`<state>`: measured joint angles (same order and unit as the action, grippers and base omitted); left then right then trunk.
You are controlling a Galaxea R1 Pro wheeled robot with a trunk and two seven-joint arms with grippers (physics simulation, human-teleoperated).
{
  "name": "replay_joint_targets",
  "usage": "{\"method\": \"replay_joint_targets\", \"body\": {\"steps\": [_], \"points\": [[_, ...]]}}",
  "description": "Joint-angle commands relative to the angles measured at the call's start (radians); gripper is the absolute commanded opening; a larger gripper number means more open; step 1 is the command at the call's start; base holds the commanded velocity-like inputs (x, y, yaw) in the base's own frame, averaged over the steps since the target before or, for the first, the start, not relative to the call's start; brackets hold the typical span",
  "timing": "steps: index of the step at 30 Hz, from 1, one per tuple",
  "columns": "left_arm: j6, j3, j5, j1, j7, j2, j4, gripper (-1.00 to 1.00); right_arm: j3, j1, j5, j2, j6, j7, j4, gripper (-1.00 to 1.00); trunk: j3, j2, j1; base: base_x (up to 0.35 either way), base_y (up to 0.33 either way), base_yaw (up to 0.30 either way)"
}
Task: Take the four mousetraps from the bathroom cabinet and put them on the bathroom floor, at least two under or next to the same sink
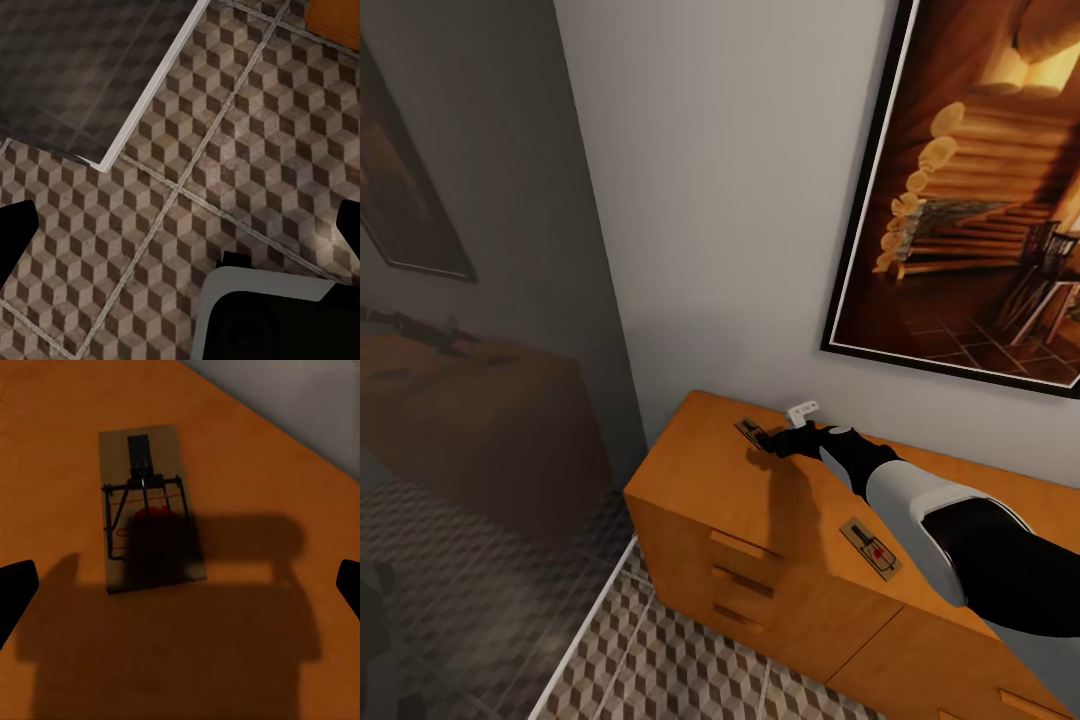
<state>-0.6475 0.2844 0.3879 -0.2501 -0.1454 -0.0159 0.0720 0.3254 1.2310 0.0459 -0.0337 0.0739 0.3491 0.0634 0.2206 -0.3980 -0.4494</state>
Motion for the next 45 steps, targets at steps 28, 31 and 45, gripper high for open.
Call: {"method": "replay_joint_targets", "body": {"steps": [28,31,45], "points": [[-0.004,0.009,0.002,-0.001,-0.005,0.001,0.003,1.00,0.005,0.001,0.006,0.000,0.004,0.003,0.001,1.00,0.002,-0.002,-0.001,0.030,0.000,0.000],[-0.004,0.009,0.002,-0.001,-0.005,0.001,0.003,1.00,0.006,0.001,0.006,0.000,0.004,0.003,0.001,1.00,0.002,-0.002,-0.001,0.088,0.000,0.000],[-0.004,0.009,0.002,-0.001,-0.005,0.001,0.003,1.00,0.006,0.000,0.007,0.000,0.003,0.004,0.001,1.00,0.002,-0.002,-0.001,0.017,0.000,0.000]]}}
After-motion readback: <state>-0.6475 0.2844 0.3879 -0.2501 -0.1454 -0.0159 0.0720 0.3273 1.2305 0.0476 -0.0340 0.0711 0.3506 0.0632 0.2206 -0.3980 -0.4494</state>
